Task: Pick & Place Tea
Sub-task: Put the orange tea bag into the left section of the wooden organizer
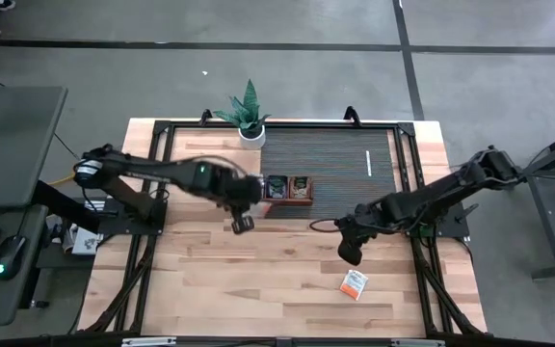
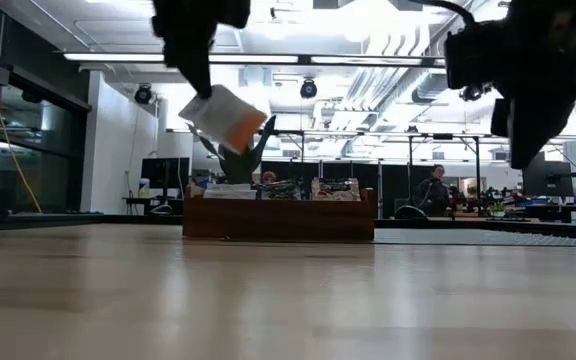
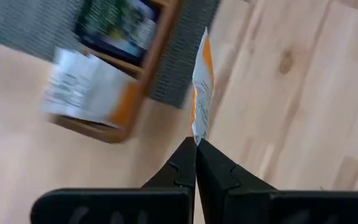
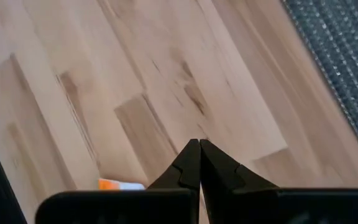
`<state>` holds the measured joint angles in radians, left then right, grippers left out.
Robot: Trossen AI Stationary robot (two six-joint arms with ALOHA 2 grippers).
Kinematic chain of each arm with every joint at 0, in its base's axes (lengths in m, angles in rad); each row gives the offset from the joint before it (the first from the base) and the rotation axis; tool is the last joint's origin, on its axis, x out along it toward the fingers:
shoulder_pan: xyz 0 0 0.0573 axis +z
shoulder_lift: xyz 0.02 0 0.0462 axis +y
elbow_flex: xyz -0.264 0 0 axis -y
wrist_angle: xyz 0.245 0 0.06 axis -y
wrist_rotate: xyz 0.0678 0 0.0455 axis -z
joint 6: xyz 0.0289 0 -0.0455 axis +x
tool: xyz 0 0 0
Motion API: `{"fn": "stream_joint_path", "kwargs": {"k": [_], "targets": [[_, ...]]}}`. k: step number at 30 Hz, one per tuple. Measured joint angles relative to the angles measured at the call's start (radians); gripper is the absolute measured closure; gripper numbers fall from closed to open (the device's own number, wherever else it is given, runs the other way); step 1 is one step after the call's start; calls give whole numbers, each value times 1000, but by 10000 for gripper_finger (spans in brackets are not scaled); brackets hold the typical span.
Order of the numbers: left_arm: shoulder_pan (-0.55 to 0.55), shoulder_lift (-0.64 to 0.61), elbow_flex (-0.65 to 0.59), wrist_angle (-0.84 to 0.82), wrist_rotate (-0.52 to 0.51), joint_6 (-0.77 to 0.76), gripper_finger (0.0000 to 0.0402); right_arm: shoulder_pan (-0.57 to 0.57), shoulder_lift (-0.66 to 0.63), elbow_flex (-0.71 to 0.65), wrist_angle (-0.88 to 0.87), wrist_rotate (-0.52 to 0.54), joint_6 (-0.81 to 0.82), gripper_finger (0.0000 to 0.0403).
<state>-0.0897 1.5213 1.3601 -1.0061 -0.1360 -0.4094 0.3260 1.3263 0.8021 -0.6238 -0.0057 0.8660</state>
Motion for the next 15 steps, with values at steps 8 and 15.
{"fn": "stream_joint_path", "kwargs": {"k": [8, 15], "targets": [[130, 90, 355, -397, -4, 244, 401, 61, 6, 0, -57, 33, 52, 403], [213, 203, 534, -559, -8, 392, 401, 85, 6, 0, -88, 78, 76, 403]]}}
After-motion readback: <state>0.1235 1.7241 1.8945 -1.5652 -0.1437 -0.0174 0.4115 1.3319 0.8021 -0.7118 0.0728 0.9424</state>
